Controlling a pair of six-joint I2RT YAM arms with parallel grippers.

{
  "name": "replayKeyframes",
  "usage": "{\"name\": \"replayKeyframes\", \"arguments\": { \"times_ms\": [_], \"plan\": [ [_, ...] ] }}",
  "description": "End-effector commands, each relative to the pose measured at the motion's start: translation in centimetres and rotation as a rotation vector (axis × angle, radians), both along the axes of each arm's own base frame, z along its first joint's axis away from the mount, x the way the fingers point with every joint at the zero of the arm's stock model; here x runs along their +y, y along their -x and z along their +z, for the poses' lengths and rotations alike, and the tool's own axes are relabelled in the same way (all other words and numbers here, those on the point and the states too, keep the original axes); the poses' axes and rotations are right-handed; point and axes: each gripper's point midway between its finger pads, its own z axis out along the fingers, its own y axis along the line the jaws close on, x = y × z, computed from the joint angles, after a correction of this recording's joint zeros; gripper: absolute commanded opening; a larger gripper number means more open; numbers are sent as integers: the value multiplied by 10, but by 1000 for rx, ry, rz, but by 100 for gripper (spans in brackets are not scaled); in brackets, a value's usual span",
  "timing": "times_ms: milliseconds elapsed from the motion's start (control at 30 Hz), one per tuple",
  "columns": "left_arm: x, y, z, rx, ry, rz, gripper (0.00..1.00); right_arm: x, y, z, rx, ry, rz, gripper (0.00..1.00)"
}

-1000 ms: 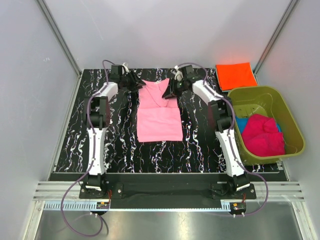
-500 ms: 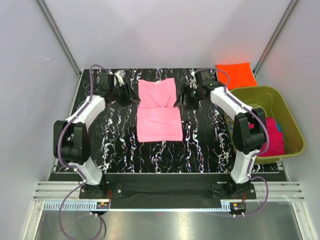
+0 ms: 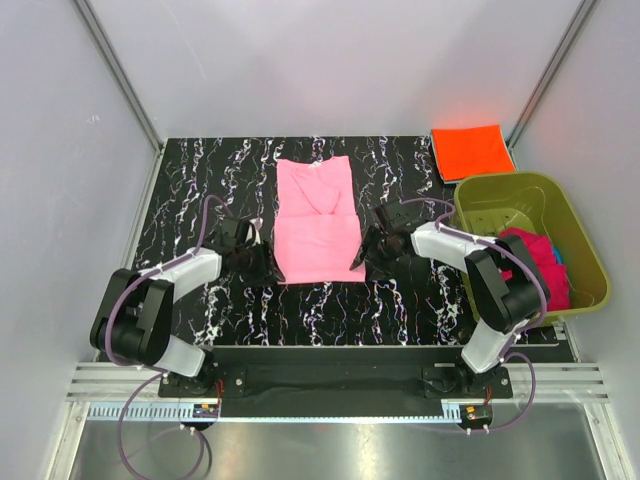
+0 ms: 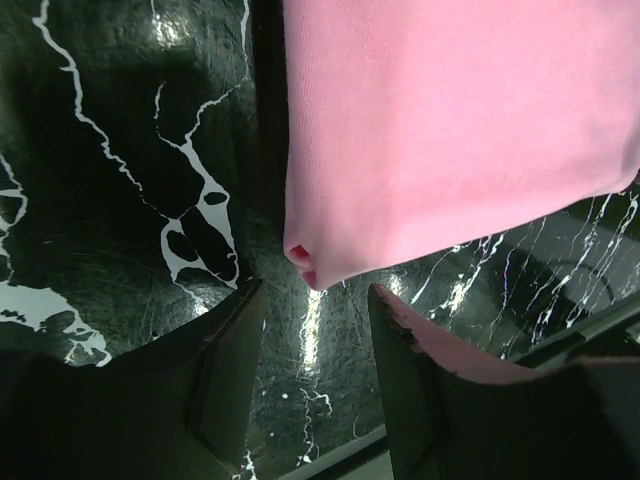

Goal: Fold and stack the t-shirts
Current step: Fold the tshirt

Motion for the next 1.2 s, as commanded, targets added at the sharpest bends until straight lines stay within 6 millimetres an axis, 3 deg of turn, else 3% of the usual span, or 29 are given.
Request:
{"name": "replayKeyframes", "arguments": {
  "times_ms": [0,267,367,467,500,567,633,767,867,1167],
  "plan": [
    [4,-21,14,-139,-20,31,50,6,-21,22,-134,-19,-109,65],
    [6,-15,-3,-126,-27,24,47,-2,-7,-2,-121,10,-138,50],
    [4,-12,-9,-106,-21,16,40,-7,-2,-11,-110,31,-140,44],
    [6,-9,-15,-89,-38,24,26,-12,2,-17,-104,44,-143,35],
    [8,-9,-16,-93,-45,32,17,-13,4,-18,-104,48,-141,33],
    [8,-7,-15,-98,-51,33,14,-15,4,-17,-110,53,-140,29],
    [10,-7,-11,-110,-57,39,17,-15,4,-13,-123,47,-135,31],
    [11,-9,1,-135,-62,42,34,-13,5,2,-156,26,-137,48],
    [12,-8,3,-144,-61,51,40,-14,7,5,-158,15,-154,52],
    [1,-1,-4,-124,-15,44,43,-7,19,-12,-122,27,-159,48]
  ]
}}
